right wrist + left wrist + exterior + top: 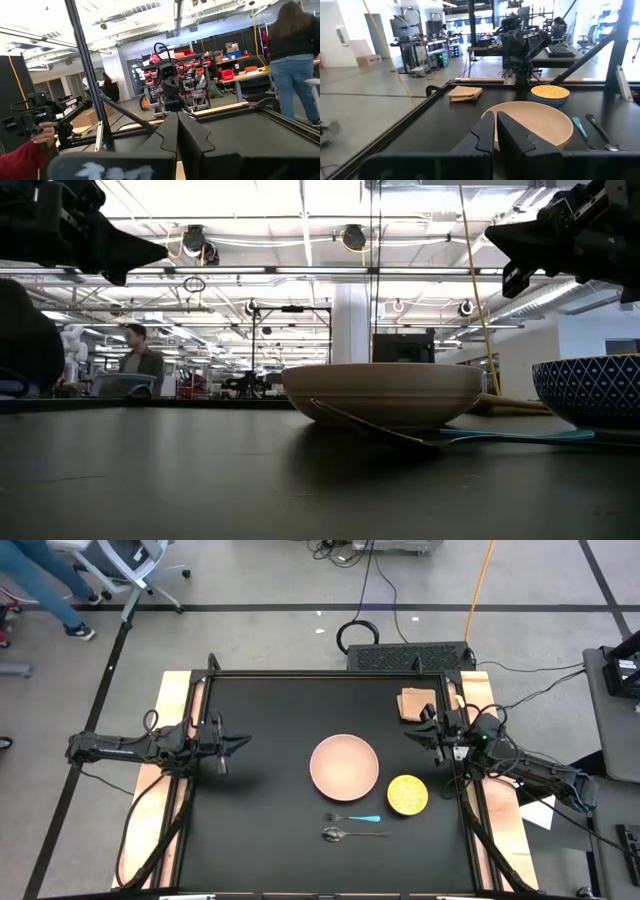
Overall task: Set table place
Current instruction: Put the yellow bowl on the brown plate
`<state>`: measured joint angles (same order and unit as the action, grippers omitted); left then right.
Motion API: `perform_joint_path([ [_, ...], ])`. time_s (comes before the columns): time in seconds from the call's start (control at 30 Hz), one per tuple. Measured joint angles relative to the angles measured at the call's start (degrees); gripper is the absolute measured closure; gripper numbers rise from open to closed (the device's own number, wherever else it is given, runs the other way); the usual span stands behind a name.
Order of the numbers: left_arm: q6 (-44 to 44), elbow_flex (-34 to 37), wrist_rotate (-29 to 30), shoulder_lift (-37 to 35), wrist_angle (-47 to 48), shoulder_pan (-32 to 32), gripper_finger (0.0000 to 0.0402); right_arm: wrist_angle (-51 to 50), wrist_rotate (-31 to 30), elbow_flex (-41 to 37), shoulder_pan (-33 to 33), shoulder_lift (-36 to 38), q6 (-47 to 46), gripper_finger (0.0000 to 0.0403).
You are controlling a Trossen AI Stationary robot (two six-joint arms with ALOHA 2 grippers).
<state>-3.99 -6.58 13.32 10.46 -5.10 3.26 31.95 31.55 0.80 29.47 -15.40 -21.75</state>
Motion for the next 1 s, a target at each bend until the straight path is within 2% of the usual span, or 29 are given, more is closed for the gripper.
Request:
perform_joint_path([
  [0.27,-1.36,0.01,-0.28,0.01,-0.63,0.01,0.0376,0.21,0.00,0.00,0.00,0.00,6.06,0.0403],
  [0.47,-4.92,0.01,-0.28,0.02,-10.41,-0.01,0.0376,0.85,-0.18,0.03,0.01,-0.04,9.10,0.0403],
  [0.63,-5.92,-1.08,-2.10,0.13,-15.46,-0.01,0.0376,0.21,-0.15,1.45,0.02,-0.27,6.19,0.0387],
  [0.77,-5.82,-2.64,-1.64,0.81,-15.99,-0.01,0.0376,-6.07,-0.02,3.90,-0.01,-1.76,6.76,0.0351],
  [1.0,-8.06,-7.00,-0.48,4.08,-11.61,-0.42,0.0376,-23.55,-0.15,14.73,-0.18,-5.46,8.02,0.0289],
])
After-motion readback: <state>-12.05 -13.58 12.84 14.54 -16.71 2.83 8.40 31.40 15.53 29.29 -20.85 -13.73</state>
